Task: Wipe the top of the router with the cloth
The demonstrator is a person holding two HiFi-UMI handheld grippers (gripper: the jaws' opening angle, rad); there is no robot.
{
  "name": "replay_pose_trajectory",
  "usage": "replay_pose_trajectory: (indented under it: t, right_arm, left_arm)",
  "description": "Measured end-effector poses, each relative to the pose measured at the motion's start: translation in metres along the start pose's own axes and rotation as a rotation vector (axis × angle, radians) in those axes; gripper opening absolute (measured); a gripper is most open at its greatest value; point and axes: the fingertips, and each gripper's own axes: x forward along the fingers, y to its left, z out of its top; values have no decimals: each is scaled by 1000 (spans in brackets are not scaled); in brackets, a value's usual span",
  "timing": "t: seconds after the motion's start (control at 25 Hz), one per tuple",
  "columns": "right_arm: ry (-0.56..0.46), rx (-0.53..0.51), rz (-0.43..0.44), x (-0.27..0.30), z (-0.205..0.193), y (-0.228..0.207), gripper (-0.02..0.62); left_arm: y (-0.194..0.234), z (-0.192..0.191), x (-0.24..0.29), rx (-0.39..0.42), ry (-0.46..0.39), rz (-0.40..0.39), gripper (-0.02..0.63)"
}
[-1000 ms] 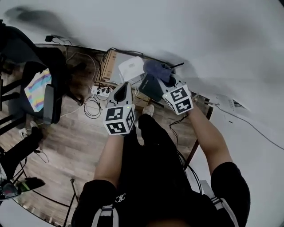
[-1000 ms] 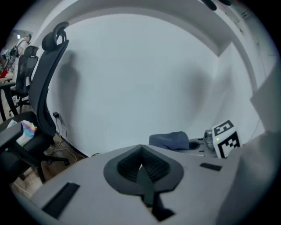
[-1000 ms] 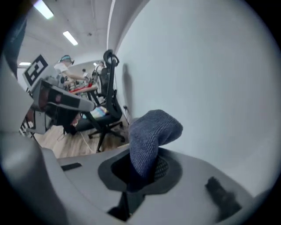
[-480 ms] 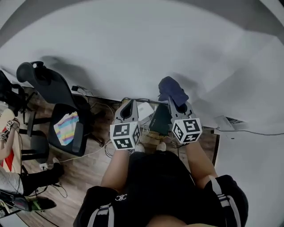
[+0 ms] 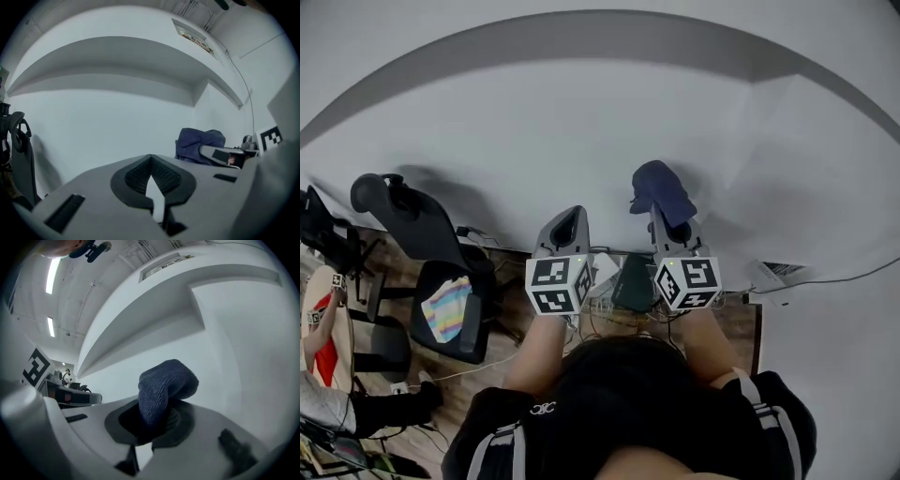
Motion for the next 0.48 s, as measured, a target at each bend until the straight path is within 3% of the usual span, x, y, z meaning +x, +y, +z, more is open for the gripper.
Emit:
replay_pose_trajectory:
  t: [0.48]
  right_arm:
    - [48,-12,1,9,-10,-4,43]
  left_arm:
    - [-13,-6,12,-5,6,-32,11]
